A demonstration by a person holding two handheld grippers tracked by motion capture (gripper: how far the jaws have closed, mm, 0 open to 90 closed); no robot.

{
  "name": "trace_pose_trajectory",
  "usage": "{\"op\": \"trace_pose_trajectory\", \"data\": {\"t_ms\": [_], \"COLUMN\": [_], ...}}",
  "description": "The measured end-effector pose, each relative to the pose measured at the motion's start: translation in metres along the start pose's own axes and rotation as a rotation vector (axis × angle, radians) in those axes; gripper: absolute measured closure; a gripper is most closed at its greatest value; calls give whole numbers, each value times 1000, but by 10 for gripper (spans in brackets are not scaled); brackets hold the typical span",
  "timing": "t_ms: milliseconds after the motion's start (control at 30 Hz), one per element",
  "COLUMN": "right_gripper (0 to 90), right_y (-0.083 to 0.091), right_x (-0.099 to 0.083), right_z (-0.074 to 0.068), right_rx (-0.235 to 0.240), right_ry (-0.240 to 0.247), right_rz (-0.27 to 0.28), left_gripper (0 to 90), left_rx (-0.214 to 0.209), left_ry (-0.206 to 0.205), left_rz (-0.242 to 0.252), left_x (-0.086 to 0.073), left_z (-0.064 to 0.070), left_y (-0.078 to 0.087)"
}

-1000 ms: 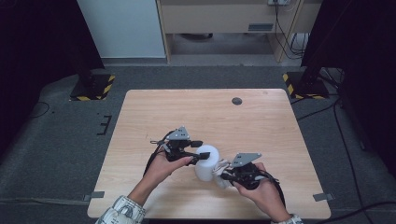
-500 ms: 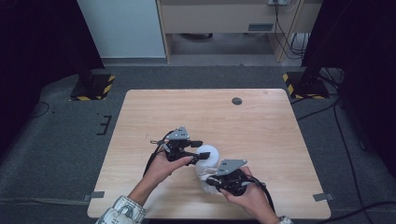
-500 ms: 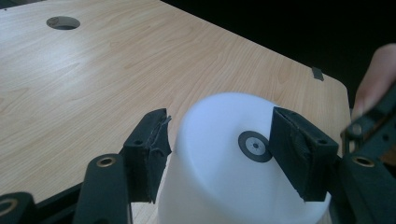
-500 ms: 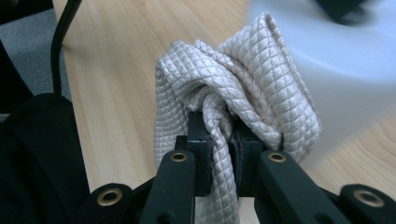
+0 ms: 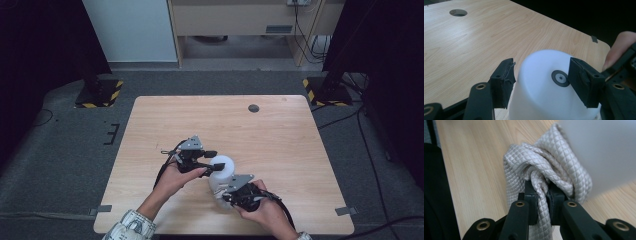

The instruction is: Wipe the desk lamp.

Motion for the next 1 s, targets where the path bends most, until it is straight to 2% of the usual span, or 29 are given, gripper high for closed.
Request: {"op": "trace_pose_trajectory", "data": {"t_ms": [100,233,300,367,533,667,733,967,1000], "right_gripper": [813,813,813,812,811,811,811,813,814], "right_y": [8,20,26,31,33,32,27,-4,-7], "right_x": [-7,-15,-16,-16,-13,-8,-3,4,6], "right_z": [10,30,43,53,69,84,92,109,112], "right_rx": [-18,-54,-68,-57,-44,-14,19,117,144], "right_ry": [-22,-96,-138,-176,-211,-239,-248,-259,-263], "right_rz": [-5,13,45,91,159,212,233,206,210], "left_gripper": [374,387,387,386,386,385,385,379,378], "left_rx": [-2,-8,-11,-11,-13,-18,-22,-38,-40], "left_ry": [3,1,3,3,5,11,13,16,17], "left_rz": [3,1,2,2,3,5,5,5,6], "left_x": [0,0,0,0,0,0,-1,-1,-1], "left_z": [0,0,-1,-1,-1,-1,-1,0,0], "left_y": [0,0,0,0,0,-1,-1,-3,-3]}}
Point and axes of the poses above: each handheld gripper's, and its own axes: y roughly backward along the jaws, x roughly out of its top, z roughly to its right, the point moved 3 cm from there along -y, roughly forward along the jaws, and after that the axes turned 8 degrees about -z, right-handed, at the moved point
